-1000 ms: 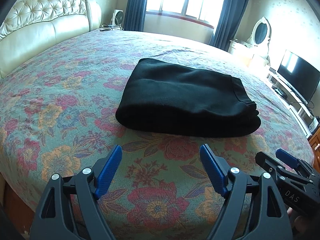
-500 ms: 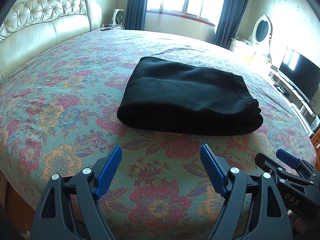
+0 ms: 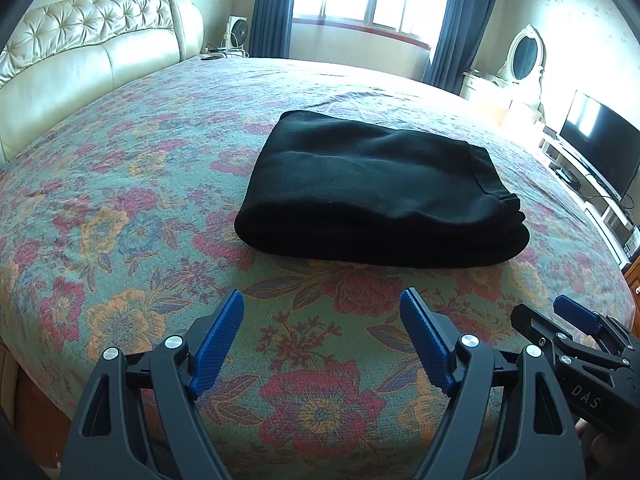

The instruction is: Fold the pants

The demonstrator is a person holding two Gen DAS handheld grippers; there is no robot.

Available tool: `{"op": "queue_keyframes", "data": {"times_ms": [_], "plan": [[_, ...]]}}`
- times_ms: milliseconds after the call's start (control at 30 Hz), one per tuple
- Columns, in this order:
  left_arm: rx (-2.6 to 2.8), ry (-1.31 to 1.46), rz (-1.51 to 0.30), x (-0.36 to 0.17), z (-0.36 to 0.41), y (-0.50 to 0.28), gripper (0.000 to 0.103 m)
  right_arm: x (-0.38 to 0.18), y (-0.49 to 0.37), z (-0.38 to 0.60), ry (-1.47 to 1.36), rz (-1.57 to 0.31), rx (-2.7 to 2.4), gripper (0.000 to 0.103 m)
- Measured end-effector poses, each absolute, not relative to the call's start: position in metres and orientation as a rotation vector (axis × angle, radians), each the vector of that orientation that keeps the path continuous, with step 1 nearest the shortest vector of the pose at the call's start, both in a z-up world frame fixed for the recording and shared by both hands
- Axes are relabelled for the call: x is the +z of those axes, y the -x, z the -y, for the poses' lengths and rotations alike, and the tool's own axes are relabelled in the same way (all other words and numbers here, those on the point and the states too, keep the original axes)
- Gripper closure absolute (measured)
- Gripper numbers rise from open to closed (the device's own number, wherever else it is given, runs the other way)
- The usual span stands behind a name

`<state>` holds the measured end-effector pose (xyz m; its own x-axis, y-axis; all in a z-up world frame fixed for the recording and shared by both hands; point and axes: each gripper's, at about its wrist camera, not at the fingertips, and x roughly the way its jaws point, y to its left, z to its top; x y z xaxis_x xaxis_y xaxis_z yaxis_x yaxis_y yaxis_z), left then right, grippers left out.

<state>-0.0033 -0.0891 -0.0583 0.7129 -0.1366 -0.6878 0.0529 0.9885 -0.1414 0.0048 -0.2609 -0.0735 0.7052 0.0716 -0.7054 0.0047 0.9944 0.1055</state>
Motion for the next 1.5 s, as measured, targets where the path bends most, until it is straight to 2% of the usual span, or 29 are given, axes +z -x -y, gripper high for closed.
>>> {"op": "queue_keyframes", "data": {"times_ms": [267, 333, 1500], "plan": [[-0.101, 0.106, -0.774, -0.058, 0.09, 0.002, 0.024, -0.074, -0.005, 0.262, -0.105, -0.789, 0.04, 0.023], [-0.097, 0.103, -0.768, -0.057, 0.09, 0.003, 0.018, -0.074, -0.005, 0.262, -0.107, -0.79, 0.04, 0.023], [-0.006, -0.063, -0.68, -0.038, 0.107, -0.008, 0.015, -0.084, -0.008, 0.269, -0.134, -0.819, 0.055, 0.023]]}}
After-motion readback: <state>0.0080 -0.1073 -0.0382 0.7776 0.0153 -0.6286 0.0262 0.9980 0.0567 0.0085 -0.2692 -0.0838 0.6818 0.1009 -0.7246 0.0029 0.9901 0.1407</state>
